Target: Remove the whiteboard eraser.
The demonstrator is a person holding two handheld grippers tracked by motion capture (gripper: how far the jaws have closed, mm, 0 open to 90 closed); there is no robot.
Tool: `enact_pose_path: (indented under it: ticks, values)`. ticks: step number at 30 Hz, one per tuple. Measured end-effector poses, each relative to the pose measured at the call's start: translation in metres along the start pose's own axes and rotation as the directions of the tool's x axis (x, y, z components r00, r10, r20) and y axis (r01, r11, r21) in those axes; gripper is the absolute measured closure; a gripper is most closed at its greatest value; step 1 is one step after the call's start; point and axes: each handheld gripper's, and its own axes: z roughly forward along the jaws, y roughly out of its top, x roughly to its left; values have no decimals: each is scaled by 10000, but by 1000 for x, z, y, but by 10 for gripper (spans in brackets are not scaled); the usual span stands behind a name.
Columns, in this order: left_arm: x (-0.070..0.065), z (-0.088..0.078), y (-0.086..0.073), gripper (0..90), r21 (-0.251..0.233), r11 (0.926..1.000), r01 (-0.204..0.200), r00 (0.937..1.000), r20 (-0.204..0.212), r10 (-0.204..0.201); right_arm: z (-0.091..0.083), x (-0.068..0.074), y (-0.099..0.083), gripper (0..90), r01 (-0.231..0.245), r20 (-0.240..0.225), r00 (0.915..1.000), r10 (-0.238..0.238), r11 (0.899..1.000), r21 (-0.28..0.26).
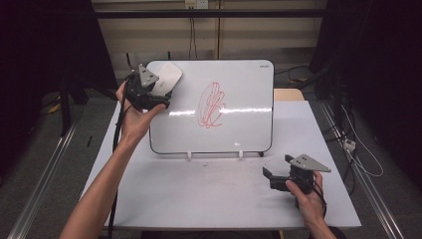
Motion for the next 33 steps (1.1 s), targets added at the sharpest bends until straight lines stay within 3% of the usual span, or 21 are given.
enact_pose_path:
  ticks: [9,14,20,33]
  values:
    - [-5,12,9,190,314,9980,-549,9983,-201,555,0,0,0,47,13,-31,10000,-13,10000,21]
    - [-7,19,12,229,534,9966,-635,9976,-245,649,0,1,0,47,-1,-63,10000,1,10000,31]
    - [-6,24,12,289,682,9968,-412,9989,-199,427,0,0,0,47,-15,-68,10000,15,10000,31]
    - [-9,24,14,308,929,9952,-315,9987,-362,349,1,0,-1,47,14,-41,10000,-14,10000,70]
